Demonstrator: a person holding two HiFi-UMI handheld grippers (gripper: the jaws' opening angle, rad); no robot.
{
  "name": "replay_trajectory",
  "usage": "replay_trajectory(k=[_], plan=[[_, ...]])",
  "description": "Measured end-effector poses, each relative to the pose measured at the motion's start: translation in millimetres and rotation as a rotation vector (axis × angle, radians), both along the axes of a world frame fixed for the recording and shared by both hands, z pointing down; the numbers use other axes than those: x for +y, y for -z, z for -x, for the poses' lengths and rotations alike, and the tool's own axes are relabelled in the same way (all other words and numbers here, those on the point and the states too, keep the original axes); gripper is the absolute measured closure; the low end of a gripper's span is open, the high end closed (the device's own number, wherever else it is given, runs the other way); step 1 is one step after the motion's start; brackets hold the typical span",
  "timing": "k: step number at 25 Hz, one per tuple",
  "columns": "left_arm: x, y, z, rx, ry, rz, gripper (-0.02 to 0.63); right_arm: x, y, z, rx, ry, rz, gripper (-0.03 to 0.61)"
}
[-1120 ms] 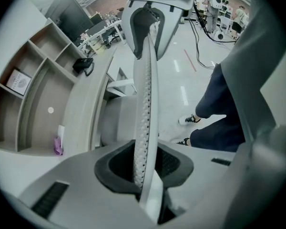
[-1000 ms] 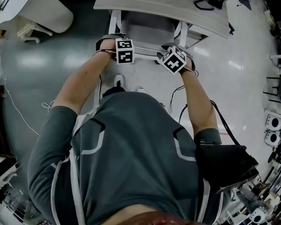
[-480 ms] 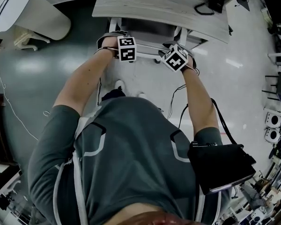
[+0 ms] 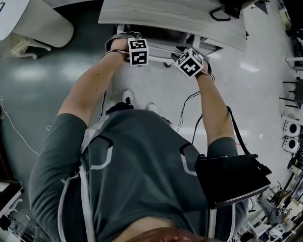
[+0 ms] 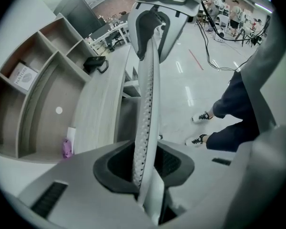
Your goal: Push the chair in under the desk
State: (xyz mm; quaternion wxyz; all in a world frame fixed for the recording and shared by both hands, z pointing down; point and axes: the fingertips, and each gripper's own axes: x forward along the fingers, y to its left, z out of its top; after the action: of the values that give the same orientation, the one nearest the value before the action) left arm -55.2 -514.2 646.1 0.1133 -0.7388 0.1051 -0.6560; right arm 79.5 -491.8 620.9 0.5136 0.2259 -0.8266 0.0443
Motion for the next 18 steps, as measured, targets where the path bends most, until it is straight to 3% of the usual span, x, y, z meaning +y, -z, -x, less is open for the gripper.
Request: replay_trajectory(k=[18], plan=[[-44,10,-1,0.025,-0.041,-0.033,0.512,-46,8,-2,0.019,-0.042,-0.022,0.402]])
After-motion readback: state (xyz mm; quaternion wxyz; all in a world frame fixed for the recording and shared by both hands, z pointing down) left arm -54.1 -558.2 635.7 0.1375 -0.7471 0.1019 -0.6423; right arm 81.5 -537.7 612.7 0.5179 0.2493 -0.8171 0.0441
